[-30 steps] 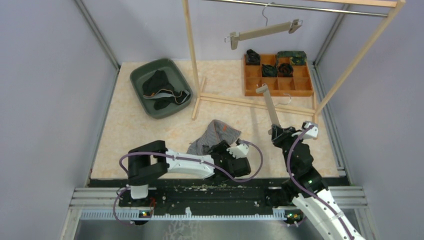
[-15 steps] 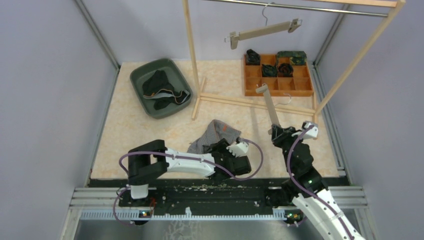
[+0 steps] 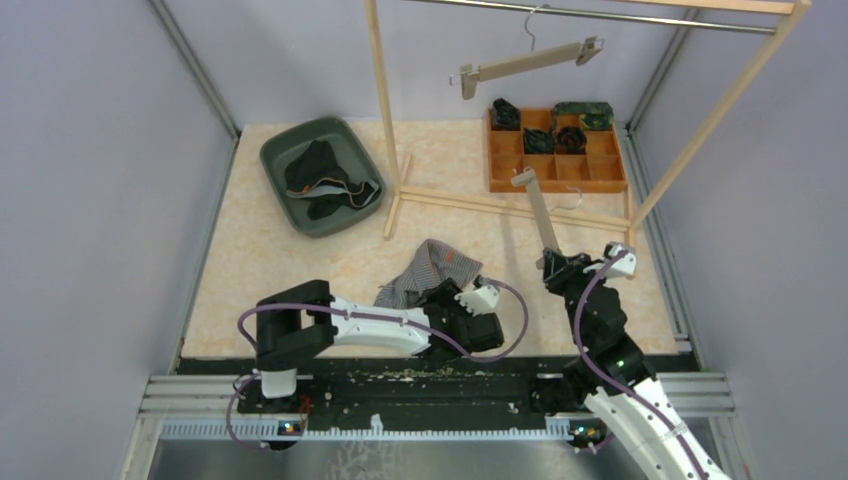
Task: Clip the underwear to the hanger
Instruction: Adjust the underwear at the center of the board.
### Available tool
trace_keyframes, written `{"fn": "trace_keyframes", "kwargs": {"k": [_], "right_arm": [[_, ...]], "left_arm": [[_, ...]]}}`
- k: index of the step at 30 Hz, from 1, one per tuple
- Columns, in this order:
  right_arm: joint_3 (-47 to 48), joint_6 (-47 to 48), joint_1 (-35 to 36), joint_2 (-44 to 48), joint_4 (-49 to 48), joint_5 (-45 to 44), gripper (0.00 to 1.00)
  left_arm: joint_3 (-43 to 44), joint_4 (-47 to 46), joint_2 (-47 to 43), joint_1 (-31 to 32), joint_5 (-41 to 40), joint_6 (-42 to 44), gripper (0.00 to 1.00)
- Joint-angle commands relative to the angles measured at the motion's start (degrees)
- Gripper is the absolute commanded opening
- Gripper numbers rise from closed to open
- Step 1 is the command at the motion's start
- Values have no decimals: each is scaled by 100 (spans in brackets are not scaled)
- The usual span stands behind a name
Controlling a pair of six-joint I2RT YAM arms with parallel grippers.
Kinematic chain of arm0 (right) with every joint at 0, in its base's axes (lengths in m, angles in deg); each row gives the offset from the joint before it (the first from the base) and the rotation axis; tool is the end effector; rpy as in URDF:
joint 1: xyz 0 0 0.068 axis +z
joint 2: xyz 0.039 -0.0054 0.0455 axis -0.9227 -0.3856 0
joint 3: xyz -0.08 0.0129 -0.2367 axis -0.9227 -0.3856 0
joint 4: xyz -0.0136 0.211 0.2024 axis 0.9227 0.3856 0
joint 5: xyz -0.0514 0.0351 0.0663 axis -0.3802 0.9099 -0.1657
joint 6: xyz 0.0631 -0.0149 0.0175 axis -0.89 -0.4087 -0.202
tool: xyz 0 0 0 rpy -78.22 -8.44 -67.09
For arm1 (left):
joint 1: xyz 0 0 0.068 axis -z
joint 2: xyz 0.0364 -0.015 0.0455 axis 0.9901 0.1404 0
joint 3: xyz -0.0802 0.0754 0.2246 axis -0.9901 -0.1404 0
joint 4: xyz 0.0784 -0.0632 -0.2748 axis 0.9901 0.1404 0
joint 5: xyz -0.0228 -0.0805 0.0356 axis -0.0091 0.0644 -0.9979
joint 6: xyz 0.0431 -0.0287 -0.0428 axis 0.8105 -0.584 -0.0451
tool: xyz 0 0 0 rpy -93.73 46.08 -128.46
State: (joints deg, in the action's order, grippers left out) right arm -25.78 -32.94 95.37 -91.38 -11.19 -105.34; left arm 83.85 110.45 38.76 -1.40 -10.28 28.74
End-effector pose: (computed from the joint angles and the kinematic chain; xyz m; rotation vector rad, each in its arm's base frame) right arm 0.1675 0.0615 0.2338 0.4420 1.6288 0.4192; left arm 0.1061 -0.3647 0.1037 0.9318 1.9351 0.4505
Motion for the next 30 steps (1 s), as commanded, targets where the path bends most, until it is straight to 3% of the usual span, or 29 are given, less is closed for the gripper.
{"fn": "trace_keyframes", "kwargs": {"k": [1, 30], "right_arm": [[63, 9, -1, 10, -434, -3, 0], [51, 6, 3, 28, -426, -9, 0]], "left_arm": [[187, -15, -82, 24, -166, 38, 64], [60, 62, 156, -284, -397, -202, 64]]}}
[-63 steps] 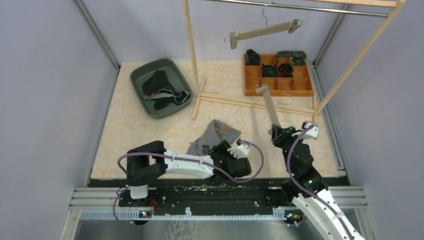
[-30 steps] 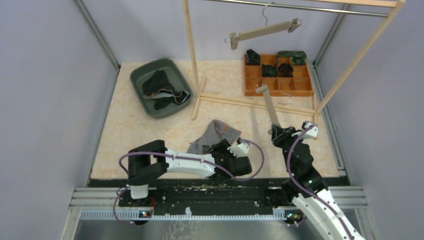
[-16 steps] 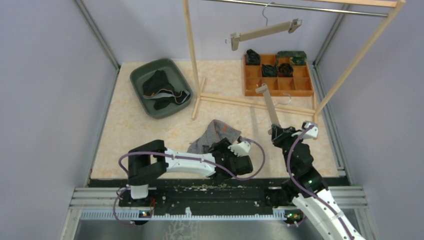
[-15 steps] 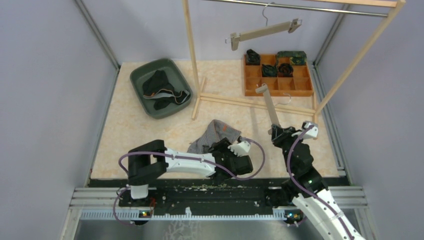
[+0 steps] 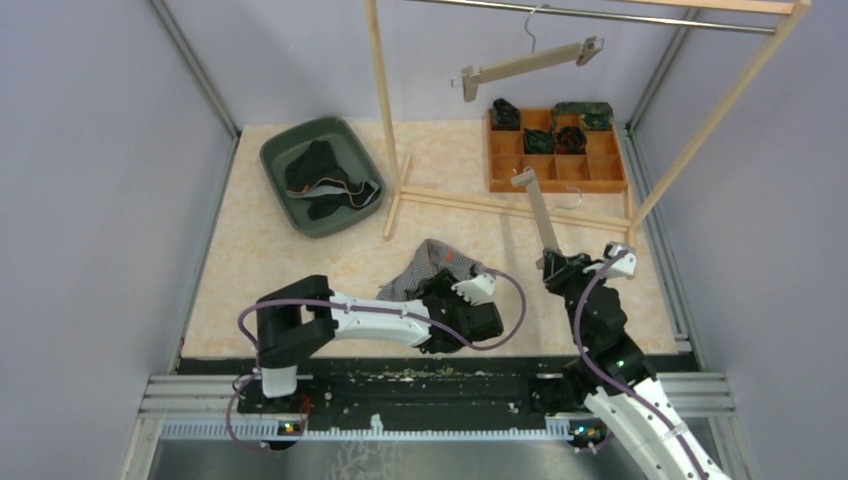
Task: Clip the underwear to the hanger
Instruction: Adjust the underwear at the center of the board.
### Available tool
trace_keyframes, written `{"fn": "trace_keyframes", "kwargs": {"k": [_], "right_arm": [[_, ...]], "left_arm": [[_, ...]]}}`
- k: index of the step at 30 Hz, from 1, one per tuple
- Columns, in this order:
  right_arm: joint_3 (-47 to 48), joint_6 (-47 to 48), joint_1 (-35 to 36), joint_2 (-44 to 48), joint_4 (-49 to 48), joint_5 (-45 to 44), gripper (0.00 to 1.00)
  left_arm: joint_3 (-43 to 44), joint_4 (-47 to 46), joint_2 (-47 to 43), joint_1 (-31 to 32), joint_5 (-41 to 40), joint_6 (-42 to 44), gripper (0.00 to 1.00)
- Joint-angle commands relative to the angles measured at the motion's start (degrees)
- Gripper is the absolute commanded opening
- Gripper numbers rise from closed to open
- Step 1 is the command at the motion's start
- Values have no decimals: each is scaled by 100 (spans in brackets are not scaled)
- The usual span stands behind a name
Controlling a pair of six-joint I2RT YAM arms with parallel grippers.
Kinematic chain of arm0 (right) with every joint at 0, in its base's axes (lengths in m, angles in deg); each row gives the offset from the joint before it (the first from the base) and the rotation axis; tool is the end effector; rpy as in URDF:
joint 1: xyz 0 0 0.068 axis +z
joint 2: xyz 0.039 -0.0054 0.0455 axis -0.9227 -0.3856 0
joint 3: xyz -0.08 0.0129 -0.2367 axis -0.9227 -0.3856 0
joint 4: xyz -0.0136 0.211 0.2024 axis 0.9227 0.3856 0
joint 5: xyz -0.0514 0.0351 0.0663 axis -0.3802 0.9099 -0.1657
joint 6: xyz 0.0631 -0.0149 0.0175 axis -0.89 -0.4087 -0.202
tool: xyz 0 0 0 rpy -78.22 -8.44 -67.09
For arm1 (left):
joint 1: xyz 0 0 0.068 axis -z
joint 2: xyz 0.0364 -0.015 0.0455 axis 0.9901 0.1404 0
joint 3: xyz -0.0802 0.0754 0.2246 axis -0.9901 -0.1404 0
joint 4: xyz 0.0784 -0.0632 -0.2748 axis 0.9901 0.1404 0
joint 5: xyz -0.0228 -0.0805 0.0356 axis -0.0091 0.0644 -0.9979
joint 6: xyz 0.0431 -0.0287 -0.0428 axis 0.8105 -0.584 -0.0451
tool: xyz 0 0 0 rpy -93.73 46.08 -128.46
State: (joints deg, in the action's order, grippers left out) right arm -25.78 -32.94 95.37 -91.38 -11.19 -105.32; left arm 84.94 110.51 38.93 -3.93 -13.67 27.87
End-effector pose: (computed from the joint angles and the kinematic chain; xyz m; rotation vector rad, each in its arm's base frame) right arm 0.1675 0.0615 0.2338 0.4418 1.6289 0.4195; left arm 0.1244 -0.3626 0.1105 0.8305 1.9235 0.4963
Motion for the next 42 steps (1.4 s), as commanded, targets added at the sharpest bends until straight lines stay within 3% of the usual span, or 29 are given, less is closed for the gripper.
{"fn": "trace_keyframes", "kwargs": {"k": [1, 20, 35, 42], "right_arm": [[48, 8, -1, 28, -425, -12, 0], [30, 3, -2, -2, -489, 9, 0], [30, 6, -2, -33, -505, 17, 0], [25, 20, -2, -25, -490, 20, 0]], "left_arm": [[-56, 55, 147, -30, -39, -127, 64], [-377, 383, 156, 44, -136, -442, 62], [-377, 603, 177, 444, -350, -472, 61], [-364, 645, 212, 423, -623, -513, 53]]}}
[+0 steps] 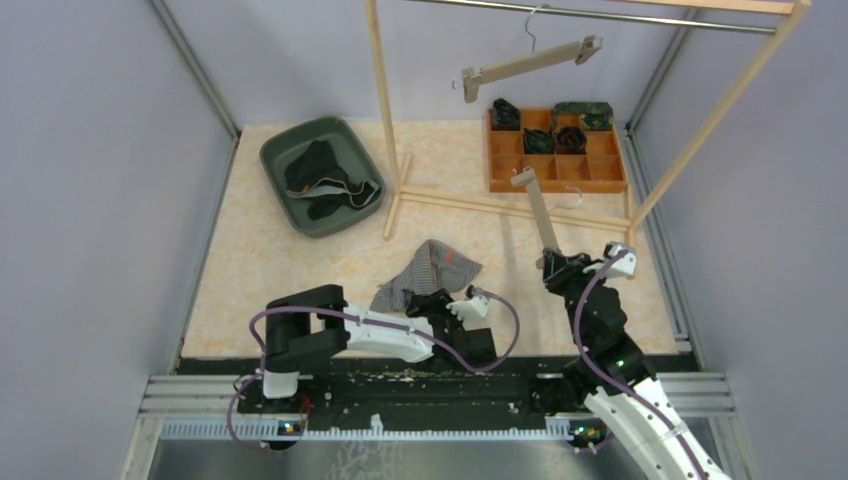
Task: Clip the underwear to the hanger
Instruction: Adjust the underwear at the center of the board.
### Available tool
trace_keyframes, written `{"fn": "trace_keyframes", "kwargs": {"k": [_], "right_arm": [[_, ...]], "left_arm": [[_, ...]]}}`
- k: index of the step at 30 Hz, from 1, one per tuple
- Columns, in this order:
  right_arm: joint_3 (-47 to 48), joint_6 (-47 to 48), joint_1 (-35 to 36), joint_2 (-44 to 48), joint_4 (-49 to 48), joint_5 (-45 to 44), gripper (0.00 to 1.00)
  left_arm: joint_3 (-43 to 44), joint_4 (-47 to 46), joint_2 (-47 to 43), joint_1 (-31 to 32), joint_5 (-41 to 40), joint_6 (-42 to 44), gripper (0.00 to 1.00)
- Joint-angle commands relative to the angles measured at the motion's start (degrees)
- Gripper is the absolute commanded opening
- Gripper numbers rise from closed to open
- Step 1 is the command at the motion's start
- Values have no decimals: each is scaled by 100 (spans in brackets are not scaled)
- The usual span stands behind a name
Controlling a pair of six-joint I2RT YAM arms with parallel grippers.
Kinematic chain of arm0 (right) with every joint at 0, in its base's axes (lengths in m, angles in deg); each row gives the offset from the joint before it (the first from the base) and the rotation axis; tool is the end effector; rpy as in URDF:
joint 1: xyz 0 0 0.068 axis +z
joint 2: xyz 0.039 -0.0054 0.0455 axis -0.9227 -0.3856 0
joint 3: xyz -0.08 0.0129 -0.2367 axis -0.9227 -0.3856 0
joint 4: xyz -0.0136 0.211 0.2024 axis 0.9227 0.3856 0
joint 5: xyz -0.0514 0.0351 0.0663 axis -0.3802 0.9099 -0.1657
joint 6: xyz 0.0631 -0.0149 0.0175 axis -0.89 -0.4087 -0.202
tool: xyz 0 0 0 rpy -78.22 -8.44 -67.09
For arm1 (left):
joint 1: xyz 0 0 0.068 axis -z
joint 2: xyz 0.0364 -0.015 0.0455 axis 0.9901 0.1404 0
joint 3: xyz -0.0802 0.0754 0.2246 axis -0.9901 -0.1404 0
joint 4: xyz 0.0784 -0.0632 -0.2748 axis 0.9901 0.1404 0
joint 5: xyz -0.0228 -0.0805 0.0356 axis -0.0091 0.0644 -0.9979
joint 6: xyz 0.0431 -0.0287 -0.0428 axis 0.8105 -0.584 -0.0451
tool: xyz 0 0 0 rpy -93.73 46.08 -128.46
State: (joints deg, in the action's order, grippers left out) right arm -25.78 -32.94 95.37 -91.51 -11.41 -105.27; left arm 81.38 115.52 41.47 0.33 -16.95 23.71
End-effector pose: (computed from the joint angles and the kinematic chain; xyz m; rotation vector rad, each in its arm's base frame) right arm 0.1678 0.0617 0.2339 0.4414 1.6278 0.4210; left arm 0.0952 -0.3456 0.0785 0.9310 1.8726 0.6241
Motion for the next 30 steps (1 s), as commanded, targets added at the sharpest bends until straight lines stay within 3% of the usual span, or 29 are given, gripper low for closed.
{"fn": "trace_keyframes", "kwargs": {"k": [1, 23, 30], "right_arm": [[29, 15, 1, -7, -465, 11, 0], [12, 17, -1, -3, -461, 12, 0], [-1, 26, -2, -3, -482, 63, 0]], "left_arm": [[11, 159, -46, -26, -310, -109, 52], [248, -175, 423, -87, -607, 201, 33], [-108, -1081, -38, -83, -558, 747, 11]]}}
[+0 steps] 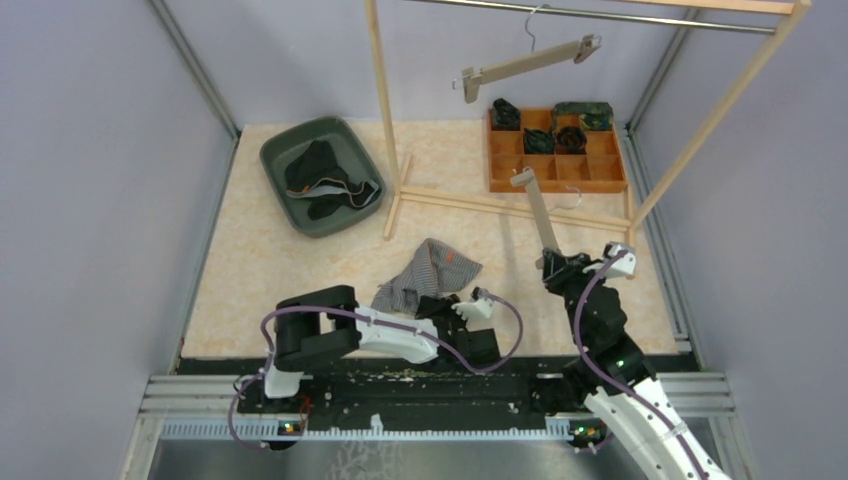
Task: Clip the underwear to the hanger
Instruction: Adjust the underwear at the center of the board.
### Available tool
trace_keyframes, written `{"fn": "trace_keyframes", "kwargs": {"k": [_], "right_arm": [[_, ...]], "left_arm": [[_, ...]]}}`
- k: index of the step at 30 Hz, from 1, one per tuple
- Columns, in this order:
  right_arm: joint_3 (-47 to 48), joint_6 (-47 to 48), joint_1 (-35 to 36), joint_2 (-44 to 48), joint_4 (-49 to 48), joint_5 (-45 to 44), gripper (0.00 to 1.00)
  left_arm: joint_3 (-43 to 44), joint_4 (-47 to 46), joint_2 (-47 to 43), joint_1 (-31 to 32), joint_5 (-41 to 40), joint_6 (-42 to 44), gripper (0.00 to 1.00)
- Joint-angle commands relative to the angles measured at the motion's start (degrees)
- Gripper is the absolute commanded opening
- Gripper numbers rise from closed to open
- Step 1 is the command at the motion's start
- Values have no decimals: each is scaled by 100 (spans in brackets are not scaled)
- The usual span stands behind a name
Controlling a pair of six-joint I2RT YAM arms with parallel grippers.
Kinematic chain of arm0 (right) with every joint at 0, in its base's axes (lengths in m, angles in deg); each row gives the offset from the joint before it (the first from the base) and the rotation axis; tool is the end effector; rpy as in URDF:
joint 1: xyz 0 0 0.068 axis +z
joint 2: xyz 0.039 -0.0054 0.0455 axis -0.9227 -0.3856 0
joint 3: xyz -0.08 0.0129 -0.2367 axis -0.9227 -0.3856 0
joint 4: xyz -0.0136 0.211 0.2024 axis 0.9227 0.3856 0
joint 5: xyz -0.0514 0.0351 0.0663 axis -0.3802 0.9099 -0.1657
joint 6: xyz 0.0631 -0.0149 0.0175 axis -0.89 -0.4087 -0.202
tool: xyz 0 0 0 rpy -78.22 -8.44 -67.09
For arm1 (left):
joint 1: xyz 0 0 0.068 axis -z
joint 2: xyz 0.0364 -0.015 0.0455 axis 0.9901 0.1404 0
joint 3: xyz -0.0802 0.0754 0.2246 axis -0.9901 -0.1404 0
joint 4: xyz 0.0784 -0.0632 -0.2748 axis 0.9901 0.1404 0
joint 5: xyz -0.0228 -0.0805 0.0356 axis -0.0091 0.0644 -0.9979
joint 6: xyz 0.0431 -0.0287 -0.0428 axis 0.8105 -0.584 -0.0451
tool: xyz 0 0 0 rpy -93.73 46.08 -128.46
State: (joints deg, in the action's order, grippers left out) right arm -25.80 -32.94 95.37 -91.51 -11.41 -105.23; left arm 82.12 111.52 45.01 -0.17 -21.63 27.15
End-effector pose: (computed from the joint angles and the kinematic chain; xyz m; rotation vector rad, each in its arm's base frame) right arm 0.1678 0.0618 0.2338 0.4408 1.6283 0.4214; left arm 0.1010 -0.3511 0.0660 0.9220 1.7946 0.6961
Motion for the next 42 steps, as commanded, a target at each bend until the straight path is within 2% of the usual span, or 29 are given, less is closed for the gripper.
{"fn": "trace_keyframes", "kwargs": {"k": [1, 2, 9, 14, 19, 30, 37, 42], "right_arm": [[5, 21, -2, -23, -490, 68, 0], [4, 20, -2, -33, -492, 80, 0], [49, -76, -2, -207, -550, 339, 0], [-3, -555, -1, -768, -1076, 1152, 0], [-93, -1093, -2, -1644, -1853, 1735, 0], [-589, -2167, 6, -2408, -3562, 2462, 0], [-608, -2260, 93, -2984, -4226, 2573, 0], [-618, -2221, 104, -3167, -4372, 2591, 0]], "left_arm": [[-280, -892, -531, -31, -58, 522, 7], [-404, -1130, -685, -36, -11, 651, 0], [-1409, -2690, -2007, -52, 660, 991, 0], [-2117, -3568, -2879, -87, 1187, 945, 0], [-2445, -3884, -3255, -107, 1444, 745, 0], [-3128, -4720, -3638, -124, 1570, 283, 0], [-4135, -5235, -4539, -123, 1381, -362, 0], [-4873, -6015, -5134, -125, 1531, -341, 0]]}}
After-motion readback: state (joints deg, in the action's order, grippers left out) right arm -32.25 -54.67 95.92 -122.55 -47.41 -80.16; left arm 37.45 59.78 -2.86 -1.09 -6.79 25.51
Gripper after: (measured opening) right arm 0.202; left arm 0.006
